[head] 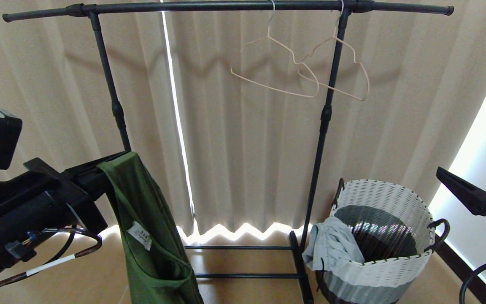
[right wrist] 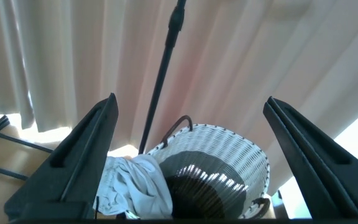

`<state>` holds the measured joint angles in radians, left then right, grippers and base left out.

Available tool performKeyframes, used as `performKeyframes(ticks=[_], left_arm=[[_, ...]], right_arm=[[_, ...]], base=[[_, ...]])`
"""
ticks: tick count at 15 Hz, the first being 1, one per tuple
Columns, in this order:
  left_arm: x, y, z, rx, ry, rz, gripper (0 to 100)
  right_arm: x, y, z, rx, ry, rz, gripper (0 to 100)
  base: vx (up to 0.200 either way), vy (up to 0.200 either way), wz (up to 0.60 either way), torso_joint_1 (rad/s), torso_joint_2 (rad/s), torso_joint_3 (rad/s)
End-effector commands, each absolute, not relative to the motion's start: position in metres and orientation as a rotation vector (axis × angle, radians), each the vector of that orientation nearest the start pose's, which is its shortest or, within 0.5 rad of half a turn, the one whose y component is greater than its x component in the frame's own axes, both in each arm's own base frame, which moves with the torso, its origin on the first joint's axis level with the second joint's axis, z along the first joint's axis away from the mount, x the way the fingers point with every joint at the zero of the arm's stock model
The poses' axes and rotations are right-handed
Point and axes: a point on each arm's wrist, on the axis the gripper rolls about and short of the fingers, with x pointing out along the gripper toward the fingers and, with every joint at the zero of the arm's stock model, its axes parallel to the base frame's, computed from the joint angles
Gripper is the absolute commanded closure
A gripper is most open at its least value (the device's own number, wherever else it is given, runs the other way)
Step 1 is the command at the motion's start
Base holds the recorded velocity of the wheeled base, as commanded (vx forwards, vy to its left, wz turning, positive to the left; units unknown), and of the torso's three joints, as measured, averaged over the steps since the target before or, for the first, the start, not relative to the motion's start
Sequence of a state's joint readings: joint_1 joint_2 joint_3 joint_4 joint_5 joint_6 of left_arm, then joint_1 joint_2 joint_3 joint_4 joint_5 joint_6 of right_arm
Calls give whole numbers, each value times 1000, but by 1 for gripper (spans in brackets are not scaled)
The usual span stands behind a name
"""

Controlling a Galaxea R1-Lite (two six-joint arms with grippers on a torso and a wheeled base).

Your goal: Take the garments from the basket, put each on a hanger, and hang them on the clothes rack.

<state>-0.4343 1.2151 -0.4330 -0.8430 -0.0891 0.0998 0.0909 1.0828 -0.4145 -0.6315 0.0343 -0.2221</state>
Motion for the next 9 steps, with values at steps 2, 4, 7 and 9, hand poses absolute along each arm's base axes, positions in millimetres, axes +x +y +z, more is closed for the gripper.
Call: performKeyframes(ticks=[2,4,7,9], left_arm=[[158,-76,218,86,-89,-519,100],[158,-76,218,86,-89,-519,100],[158,-76,218,86,-89,-519,100],[159,-75,218,85,-87,-518,100]], right_arm=[[145,13,212,-223,25,125,0],[145,13,212,-225,23,123,0],[145,13,212,-225,23,123,0],[145,13,212,-225,23,123,0]], base=[[0,0,0,63,-239,-163],[0,0,0,71,-207,-266],[0,0,0,176,-512,-290],[0,0,0,181,-508,-293]])
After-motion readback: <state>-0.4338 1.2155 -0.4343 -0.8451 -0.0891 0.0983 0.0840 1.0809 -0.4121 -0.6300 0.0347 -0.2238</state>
